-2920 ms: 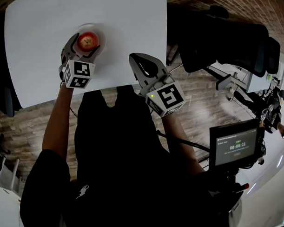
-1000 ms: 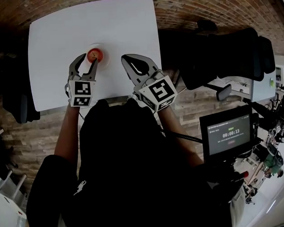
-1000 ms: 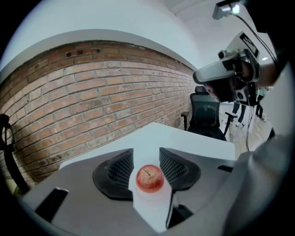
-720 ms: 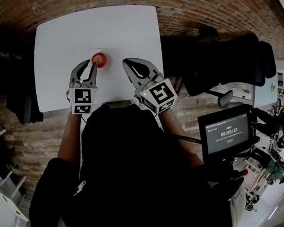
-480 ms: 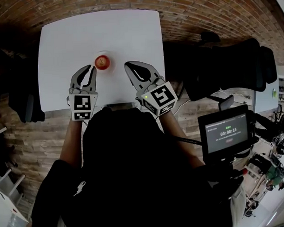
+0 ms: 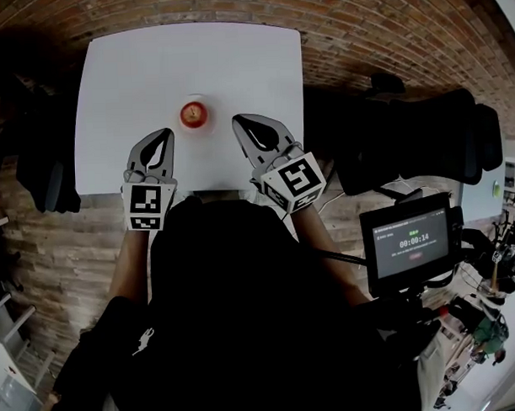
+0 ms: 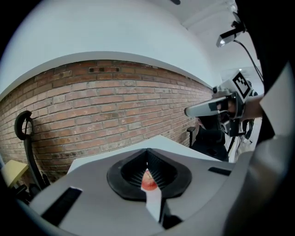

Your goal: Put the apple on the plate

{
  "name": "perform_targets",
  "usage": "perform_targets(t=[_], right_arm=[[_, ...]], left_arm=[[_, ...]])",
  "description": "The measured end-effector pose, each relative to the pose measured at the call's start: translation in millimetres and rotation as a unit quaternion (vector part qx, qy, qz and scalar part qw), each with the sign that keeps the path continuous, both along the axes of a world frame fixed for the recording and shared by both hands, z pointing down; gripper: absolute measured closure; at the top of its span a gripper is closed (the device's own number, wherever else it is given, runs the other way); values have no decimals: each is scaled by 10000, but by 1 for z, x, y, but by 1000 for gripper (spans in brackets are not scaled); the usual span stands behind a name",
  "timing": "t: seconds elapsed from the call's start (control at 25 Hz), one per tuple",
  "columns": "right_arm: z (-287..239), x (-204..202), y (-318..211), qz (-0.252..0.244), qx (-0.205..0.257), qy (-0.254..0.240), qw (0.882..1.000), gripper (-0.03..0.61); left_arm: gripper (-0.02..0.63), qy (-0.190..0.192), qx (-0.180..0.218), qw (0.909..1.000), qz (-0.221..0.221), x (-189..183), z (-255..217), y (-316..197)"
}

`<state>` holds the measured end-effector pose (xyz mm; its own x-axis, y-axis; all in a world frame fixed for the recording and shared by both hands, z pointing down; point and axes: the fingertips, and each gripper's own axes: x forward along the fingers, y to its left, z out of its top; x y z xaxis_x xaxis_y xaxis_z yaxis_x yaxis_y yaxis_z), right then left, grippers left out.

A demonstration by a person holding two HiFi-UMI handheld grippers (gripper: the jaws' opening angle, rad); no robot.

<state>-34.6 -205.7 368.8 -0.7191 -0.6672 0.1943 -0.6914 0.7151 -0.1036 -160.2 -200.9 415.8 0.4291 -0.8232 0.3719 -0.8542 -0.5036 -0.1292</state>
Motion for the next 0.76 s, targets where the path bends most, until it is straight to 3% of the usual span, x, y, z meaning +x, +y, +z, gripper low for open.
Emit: perform_targets(t=[0.76], right_arm=[[-1, 3, -7, 134, 24, 85, 9999, 575]], left_arm=[[607, 71, -82, 9996, 280, 4, 7, -12]])
